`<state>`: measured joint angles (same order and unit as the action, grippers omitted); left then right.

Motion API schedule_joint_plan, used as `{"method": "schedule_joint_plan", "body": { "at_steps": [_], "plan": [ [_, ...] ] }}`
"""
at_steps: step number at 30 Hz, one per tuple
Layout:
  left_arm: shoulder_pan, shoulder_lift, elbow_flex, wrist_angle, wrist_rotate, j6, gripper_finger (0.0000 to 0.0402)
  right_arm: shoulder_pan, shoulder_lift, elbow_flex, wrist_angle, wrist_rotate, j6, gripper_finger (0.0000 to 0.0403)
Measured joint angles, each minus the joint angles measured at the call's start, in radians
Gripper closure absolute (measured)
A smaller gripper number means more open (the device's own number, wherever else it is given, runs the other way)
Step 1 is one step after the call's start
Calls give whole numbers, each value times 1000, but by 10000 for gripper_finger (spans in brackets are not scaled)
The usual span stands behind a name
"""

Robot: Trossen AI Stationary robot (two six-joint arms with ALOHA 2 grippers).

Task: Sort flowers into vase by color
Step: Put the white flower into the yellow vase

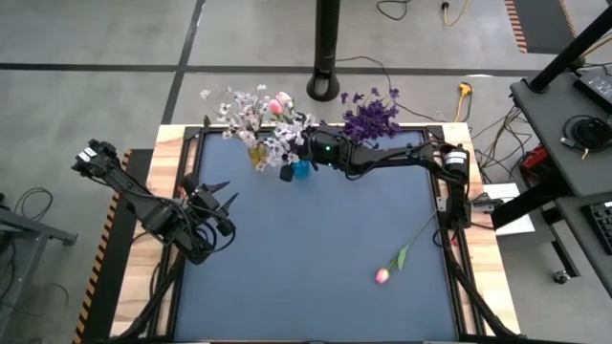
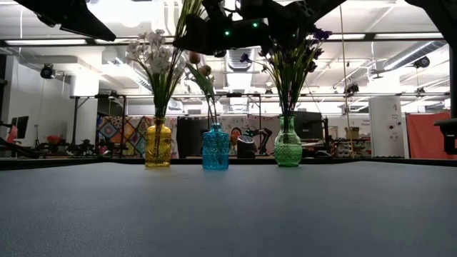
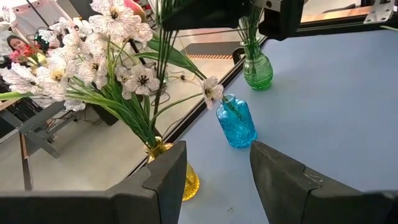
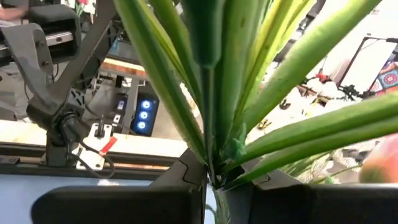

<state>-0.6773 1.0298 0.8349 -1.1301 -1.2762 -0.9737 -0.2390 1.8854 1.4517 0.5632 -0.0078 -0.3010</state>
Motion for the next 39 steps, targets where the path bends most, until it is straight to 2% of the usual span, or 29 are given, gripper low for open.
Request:
{"method": "schedule_joint_plan", "body": {
  "at_steps": [4,16,25,31,39],
  "plan": [
    [0,0,0,0,0,0,242,0,0,11,-31,-18,48,375],
    [0,0,-1,0,-9,0,242,-2,13,184,-325,-19,83,375],
    [0,0,-19,2,-8,-5,242,-4,160,394,-494,-24,38,375],
    [0,0,-43,5,-8,-8,242,-4,201,520,-613,-18,13,375],
    [0,0,-44,6,-7,-8,242,-15,196,536,-634,-11,-13,375]
  ]
}}
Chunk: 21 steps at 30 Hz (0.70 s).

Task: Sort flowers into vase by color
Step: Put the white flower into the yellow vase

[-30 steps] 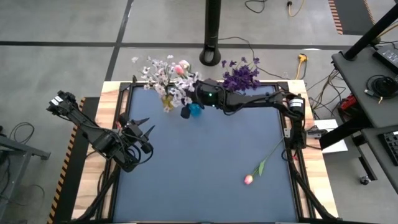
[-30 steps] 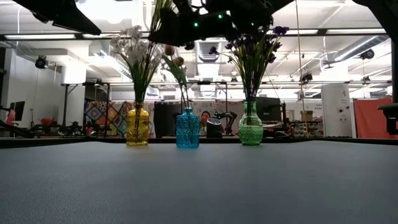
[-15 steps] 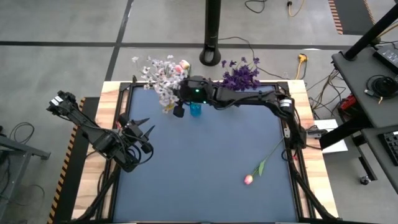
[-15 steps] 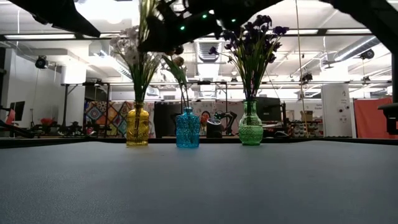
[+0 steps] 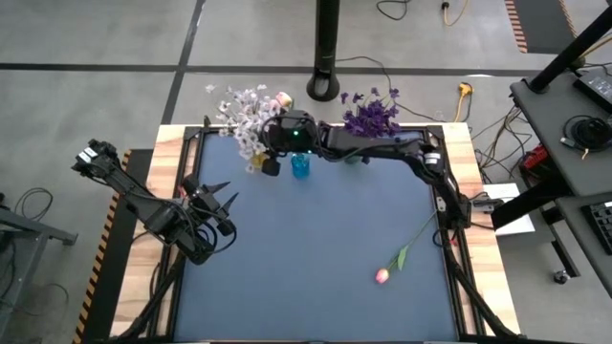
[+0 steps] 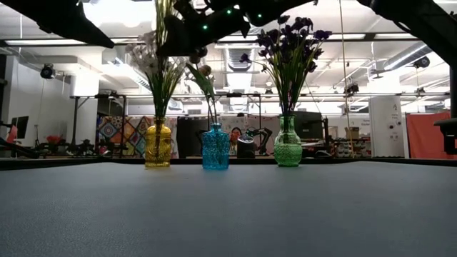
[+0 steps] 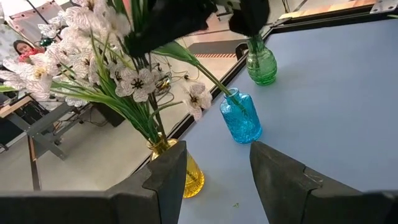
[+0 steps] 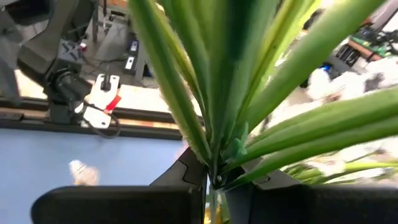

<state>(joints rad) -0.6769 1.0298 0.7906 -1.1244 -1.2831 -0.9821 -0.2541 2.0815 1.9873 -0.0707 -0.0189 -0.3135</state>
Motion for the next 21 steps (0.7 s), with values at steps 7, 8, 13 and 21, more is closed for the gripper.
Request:
{"method": "schedule_joint_plan", "body": {
  "at_steps": [7,8,13,21],
  "plan": [
    [0,0,0,1,0,0,242,-12,1,1,8,4,-2,375],
    [0,0,0,1,0,0,242,-12,1,2,8,3,-2,375],
    [0,0,0,1,0,0,242,-11,-3,15,8,3,12,375],
    [0,0,0,1,0,0,242,-10,-5,20,8,-7,39,375]
  ]
}}
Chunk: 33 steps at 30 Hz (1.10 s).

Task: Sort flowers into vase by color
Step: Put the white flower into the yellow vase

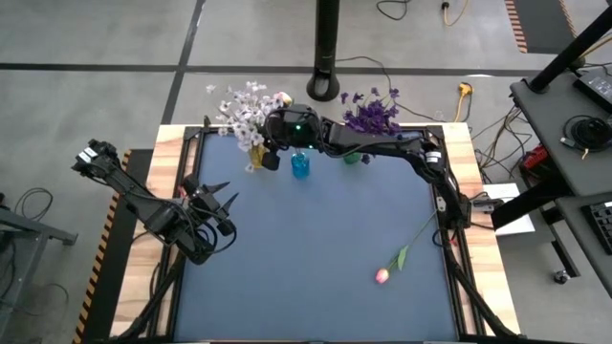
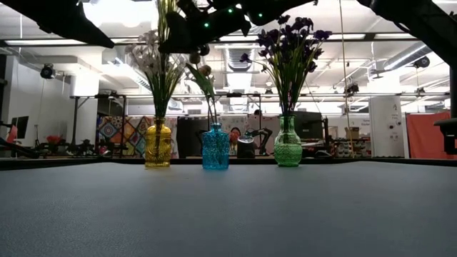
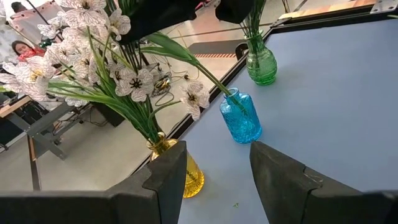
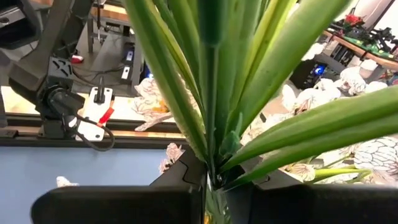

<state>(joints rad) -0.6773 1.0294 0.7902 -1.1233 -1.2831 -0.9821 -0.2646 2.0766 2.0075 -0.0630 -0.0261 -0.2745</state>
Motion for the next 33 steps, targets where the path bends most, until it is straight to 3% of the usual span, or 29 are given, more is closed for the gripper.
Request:
{"method": "schedule_joint_plan", "body": {
  "at_steps": [33],
  "plan": [
    [0,0,-2,1,0,0,242,-26,32,-27,37,0,82,375]
  ]
}}
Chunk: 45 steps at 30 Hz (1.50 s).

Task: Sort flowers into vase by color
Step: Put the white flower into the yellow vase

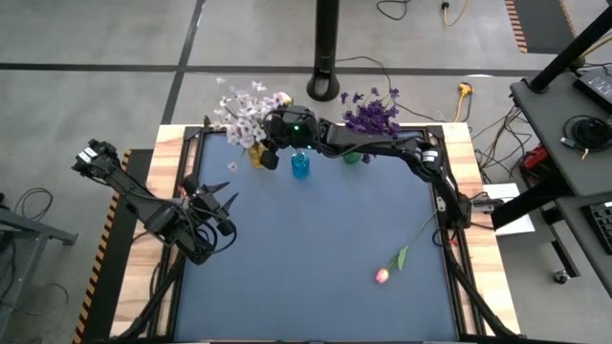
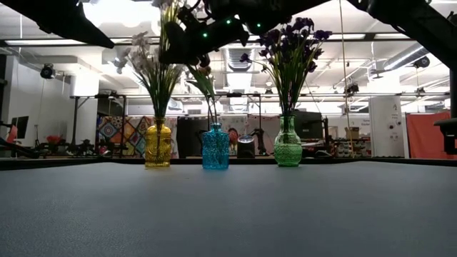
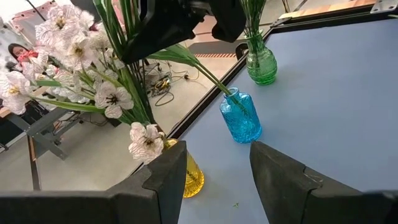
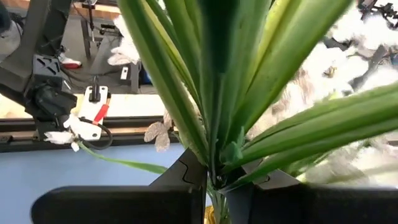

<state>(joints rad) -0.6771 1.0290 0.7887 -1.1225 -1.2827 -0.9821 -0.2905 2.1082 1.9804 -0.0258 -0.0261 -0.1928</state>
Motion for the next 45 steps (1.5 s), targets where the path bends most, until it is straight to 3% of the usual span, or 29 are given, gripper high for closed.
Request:
{"method": "schedule_joint_plan", "body": {
  "at_steps": [33,37,45],
  "plan": [
    [0,0,0,2,0,-4,242,-11,3,-77,51,0,-27,371],
    [0,0,0,2,0,-4,242,-11,3,-77,40,1,-27,340],
    [0,0,0,2,0,-4,242,-10,2,-76,28,1,-29,236]
  ]
}}
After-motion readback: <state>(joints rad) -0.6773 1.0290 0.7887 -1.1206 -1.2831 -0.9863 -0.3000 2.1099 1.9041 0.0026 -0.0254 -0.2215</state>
